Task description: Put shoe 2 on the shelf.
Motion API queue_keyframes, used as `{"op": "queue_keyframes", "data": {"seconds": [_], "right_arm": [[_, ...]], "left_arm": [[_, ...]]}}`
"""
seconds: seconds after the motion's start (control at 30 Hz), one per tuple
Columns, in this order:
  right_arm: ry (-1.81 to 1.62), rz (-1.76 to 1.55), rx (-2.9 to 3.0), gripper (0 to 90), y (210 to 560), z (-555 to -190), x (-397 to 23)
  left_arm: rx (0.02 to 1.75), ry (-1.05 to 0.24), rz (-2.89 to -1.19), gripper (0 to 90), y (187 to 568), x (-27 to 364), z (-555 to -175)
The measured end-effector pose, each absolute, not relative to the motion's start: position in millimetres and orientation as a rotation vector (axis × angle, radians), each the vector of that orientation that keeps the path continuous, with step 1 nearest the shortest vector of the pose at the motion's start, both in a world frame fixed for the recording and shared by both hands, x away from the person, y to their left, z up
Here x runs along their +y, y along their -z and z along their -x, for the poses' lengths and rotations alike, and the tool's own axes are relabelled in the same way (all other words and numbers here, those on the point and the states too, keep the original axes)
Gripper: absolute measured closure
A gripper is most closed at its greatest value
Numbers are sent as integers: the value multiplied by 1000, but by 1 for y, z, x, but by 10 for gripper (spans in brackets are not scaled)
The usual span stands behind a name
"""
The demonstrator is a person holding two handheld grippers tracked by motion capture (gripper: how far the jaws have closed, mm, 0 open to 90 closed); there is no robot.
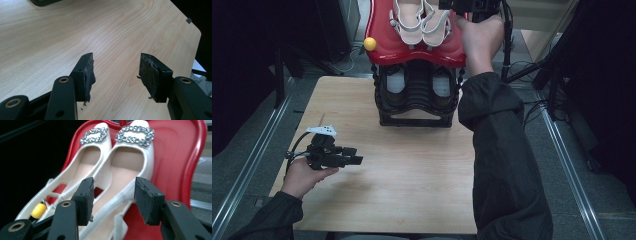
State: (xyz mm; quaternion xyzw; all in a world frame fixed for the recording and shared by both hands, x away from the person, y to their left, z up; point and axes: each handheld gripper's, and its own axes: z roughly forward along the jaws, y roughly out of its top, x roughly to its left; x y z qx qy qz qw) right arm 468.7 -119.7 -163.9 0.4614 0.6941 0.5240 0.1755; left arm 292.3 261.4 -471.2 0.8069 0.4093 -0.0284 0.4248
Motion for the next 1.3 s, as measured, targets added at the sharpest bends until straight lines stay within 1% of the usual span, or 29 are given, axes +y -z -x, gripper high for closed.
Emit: {"op": "queue_keyframes", "data": {"seconds": [0.4,0.67,1.3], "right_arm": [[-1484,-1321,1940,481,177,-461,-154],[-1474,-1359,1905,479,191,-457,-181],[-1456,-1429,1886,479,236,-444,-228]], "left_arm": [[1025,71,-2032,453,472,260,-292],[1023,70,-2041,452,472,259,-292],[1027,61,-2038,450,473,256,-291]]}}
